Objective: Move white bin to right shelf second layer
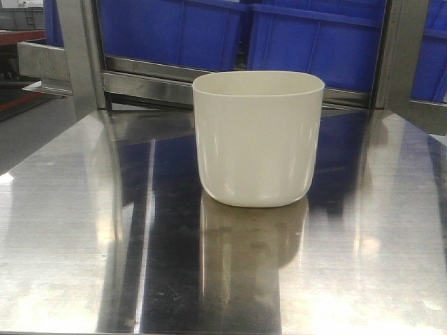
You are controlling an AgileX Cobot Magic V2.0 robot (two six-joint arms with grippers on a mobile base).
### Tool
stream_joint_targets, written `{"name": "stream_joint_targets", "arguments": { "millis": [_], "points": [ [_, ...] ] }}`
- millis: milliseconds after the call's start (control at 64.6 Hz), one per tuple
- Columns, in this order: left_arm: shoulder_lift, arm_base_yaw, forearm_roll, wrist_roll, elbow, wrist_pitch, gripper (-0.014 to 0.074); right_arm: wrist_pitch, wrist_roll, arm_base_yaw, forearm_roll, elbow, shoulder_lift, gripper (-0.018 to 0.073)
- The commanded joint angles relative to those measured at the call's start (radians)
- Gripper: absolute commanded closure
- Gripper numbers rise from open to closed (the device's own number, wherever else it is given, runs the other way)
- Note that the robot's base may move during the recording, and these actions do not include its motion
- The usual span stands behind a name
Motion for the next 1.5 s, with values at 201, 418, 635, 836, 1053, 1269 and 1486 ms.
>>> {"name": "stream_joint_targets", "arguments": {
  "millis": [201, 418, 635, 836, 1053, 1269, 1486],
  "points": [
    [-0.019, 0.000, -0.008, -0.005, 0.027, -0.081, 0.0512, -0.005, -0.001, 0.015, 0.028, -0.040, 0.217, 0.0504],
    [-0.019, 0.000, -0.008, -0.005, 0.027, -0.081, 0.0512, 0.183, 0.208, 0.199, -0.076, -0.220, 0.531, 0.0498],
    [-0.019, 0.000, -0.008, -0.005, 0.027, -0.081, 0.0512, 0.498, 0.672, 0.367, -0.356, -0.518, 0.809, 0.0195],
    [-0.019, 0.000, -0.008, -0.005, 0.027, -0.081, 0.0512, 0.750, 0.744, 0.535, -0.419, -0.809, 0.983, 0.0127],
    [-0.019, 0.000, -0.008, -0.005, 0.027, -0.081, 0.0512, 0.854, 0.744, 0.564, -0.397, -1.021, 1.130, 0.0127],
    [-0.019, 0.000, -0.008, -0.005, 0.027, -0.081, 0.0512, 0.857, 0.743, 0.549, -0.384, -1.030, 1.178, 0.0127],
    [-0.019, 0.000, -0.008, -0.005, 0.027, -0.081, 0.0512, 0.834, 0.724, 0.509, -0.376, -1.030, 1.195, 0.0127]
  ]
}}
